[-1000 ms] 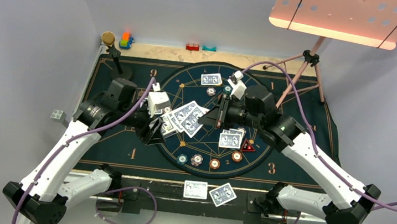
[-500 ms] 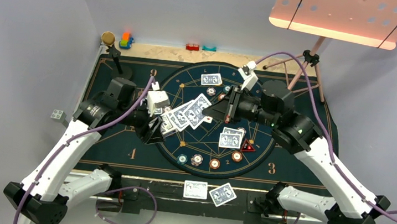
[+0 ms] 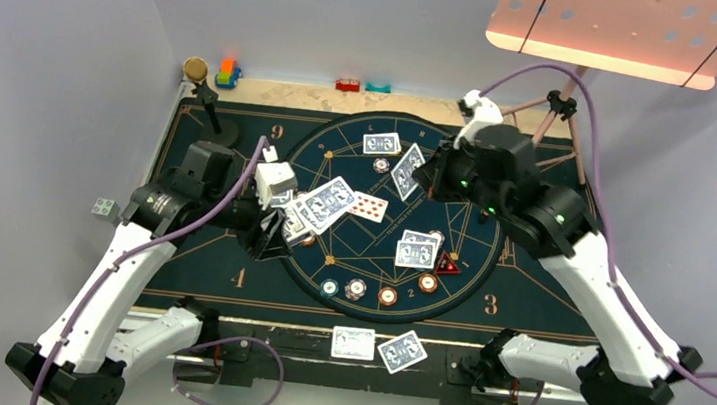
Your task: Distribute texas hold em gaming equipment
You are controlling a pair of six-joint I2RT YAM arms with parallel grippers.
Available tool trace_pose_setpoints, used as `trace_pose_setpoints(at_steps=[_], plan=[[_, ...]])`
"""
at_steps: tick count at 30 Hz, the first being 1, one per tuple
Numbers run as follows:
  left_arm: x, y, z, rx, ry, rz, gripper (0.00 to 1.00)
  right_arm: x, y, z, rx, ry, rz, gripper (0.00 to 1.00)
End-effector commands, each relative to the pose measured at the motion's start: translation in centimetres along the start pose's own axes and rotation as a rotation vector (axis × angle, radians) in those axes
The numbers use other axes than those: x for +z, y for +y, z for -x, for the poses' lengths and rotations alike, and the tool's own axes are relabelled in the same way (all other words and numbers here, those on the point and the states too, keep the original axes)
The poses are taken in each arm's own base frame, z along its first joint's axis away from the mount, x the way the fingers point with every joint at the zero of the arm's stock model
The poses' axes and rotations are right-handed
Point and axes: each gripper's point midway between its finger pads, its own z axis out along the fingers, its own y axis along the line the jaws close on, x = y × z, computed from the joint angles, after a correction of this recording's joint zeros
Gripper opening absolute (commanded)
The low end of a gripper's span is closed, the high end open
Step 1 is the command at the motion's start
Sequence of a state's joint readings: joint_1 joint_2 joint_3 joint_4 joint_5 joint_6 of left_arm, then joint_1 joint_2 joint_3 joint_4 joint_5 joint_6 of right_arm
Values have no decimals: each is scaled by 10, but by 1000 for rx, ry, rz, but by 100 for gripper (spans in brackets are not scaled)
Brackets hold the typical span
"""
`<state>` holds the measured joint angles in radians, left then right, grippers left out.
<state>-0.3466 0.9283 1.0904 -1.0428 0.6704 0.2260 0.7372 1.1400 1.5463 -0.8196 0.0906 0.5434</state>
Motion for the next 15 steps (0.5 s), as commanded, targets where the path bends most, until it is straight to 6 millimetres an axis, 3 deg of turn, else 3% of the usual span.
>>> trace_pose_setpoints(at_steps=[1,9,15], plan=[[-15,-12,14,49,-61,-19,0,32,-62,-13,-146,49,-312,0],[-21,-23,7,63,-57,-45,0,85,-102,-19,-275,90,-553,0],[-26,-29,4,80,-55,-59,0,130,-118,-42,-411,178,-695,0]])
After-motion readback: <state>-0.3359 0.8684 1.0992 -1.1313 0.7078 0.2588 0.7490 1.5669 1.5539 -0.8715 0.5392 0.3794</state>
